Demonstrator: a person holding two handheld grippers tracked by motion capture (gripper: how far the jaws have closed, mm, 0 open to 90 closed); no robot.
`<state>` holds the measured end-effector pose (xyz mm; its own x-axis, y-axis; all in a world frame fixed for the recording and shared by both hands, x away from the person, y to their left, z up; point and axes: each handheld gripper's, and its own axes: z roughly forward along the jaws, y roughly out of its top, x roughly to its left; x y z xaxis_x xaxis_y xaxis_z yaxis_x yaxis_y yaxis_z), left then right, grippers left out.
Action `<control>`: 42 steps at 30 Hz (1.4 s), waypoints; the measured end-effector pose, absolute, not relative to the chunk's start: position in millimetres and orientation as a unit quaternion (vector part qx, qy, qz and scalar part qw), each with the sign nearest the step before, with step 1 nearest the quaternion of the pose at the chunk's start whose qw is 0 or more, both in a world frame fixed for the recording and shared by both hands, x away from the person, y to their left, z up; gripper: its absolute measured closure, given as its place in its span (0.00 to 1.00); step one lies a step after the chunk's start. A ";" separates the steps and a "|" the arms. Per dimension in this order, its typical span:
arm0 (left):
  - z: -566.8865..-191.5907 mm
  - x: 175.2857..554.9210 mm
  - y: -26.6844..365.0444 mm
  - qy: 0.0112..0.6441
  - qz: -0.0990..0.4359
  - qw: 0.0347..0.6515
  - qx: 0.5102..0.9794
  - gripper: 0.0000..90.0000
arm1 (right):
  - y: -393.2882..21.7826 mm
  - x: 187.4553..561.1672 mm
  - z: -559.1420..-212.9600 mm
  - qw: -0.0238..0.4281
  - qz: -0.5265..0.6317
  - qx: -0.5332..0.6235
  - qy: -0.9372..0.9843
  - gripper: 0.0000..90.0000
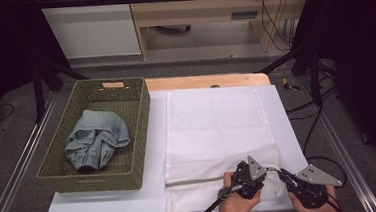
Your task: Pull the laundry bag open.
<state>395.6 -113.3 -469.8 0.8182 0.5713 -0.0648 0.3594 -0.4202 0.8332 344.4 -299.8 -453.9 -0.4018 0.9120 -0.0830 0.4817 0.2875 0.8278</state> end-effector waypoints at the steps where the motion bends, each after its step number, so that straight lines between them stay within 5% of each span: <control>1: -469.8 395.0 -113.4 0.278 0.118 0.460 0.835 0.91 | -299.9 344.3 -453.5 0.289 0.374 0.464 0.749 0.94; 42: -467.2 383.7 -85.2 0.308 0.147 0.448 0.826 0.91 | -294.4 343.2 -448.7 0.313 0.366 0.459 0.747 0.95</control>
